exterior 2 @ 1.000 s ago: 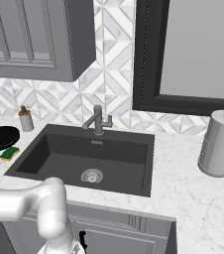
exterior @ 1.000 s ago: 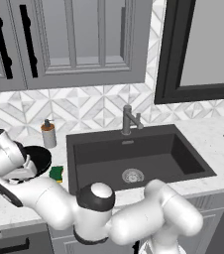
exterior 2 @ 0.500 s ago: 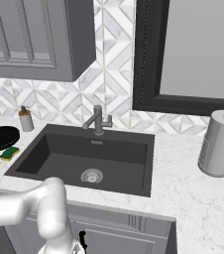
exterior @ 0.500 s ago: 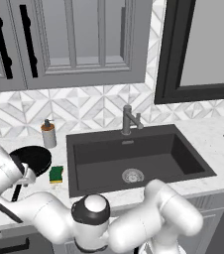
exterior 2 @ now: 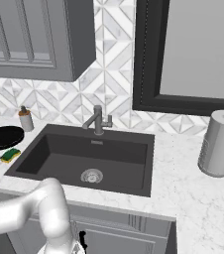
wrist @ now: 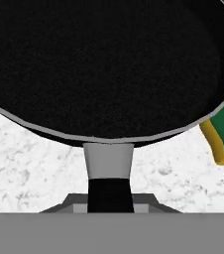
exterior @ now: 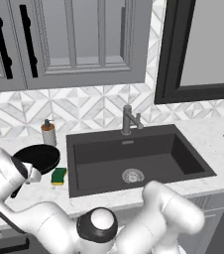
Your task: Pick the pan and sponge and place them into the sink. Then turn on the water.
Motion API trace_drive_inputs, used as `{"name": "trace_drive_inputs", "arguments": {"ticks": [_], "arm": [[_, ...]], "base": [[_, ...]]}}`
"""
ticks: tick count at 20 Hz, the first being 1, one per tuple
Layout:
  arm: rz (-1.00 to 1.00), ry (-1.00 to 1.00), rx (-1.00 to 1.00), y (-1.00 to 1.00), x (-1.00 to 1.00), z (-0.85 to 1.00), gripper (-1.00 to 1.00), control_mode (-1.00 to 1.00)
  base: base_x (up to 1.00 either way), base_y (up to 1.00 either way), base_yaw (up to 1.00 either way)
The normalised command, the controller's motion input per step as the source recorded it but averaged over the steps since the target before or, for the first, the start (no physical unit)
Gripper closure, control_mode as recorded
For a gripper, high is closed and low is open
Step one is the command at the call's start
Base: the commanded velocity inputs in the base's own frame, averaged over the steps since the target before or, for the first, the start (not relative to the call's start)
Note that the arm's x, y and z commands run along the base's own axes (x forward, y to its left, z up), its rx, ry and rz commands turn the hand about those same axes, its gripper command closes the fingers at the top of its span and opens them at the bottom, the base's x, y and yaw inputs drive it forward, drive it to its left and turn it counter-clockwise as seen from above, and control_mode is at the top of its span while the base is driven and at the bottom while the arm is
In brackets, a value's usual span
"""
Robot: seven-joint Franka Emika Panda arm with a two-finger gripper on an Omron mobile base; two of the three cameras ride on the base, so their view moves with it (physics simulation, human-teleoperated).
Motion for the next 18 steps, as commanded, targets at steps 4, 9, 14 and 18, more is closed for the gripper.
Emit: {"name": "trace_drive_inputs", "arguments": {"ticks": [4,9,14,18], "arm": [[-0.04,-0.22,0.03,-0.36,-0.22,0.87,1.0,-1.0],[-0.02,-0.17,0.04,-0.2,-0.09,0.85,1.0,-1.0],[-0.06,-0.03,0.13,-0.4,-0.18,0.71,1.0,-1.0],[-0.16,0.0,0.21,-0.56,-0.33,0.52,1.0,-1.0]], "base": [[0.0,0.0,0.0],[0.0,0.0,0.0],[0.0,0.0,0.0],[0.0,0.0,0.0]]}}
